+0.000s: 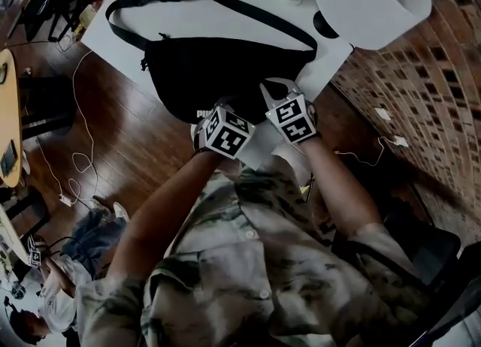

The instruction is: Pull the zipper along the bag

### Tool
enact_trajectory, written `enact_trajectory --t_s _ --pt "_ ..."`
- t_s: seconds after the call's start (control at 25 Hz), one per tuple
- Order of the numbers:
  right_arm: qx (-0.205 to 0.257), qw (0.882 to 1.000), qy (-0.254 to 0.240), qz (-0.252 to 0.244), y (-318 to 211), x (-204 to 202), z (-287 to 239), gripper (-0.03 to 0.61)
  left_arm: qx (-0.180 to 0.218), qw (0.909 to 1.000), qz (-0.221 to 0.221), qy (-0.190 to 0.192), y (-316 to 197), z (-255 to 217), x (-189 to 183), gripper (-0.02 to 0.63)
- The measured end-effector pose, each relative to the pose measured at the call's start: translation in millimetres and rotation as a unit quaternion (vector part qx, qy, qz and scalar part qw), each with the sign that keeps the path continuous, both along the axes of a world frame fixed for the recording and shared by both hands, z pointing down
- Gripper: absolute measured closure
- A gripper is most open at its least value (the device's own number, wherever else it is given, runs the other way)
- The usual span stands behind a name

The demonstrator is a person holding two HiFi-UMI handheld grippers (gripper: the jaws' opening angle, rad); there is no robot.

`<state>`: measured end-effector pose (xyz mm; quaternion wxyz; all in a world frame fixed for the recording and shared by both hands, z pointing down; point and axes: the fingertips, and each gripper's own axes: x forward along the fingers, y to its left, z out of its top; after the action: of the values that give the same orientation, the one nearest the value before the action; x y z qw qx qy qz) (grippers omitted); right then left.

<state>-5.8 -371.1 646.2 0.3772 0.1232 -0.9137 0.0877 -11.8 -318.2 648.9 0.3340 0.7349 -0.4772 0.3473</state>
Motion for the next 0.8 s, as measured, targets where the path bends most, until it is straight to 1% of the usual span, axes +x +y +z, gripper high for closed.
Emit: enact_trajectory --t_s 0.28,0.4,0.52,0.64,0.8 --pt "-0.006 1.000 0.003 0.000 -0.3 -0.3 2.9 0.572 0.007 0.9993 0.008 0.036 0.5 -9.2 -1.6 0.584" --pt "-0.020 1.000 0.007 0.010 -0.6 0.2 4.5 0.572 0.002 0.9980 0.008 0.062 2.0 -14.3 -5.9 0.584" --pt "-0.030 0.999 0.008 0.025 -5.9 0.2 6.7 0.572 -0.002 0.9963 -0.003 0.085 3.0 -19.0 -17.7 0.586" --pt "-0.035 0.999 0.018 0.034 -7.3 1.0 8.8 0.571 -0.001 0.9957 -0.007 0.092 4.8 -21.2 -32.6 0.588" --pt "-0.045 0.997 0.034 0.056 -7.7 2.7 10.2 0.571 0.000 0.9950 0.001 0.100 3.8 -23.4 -48.4 0.588"
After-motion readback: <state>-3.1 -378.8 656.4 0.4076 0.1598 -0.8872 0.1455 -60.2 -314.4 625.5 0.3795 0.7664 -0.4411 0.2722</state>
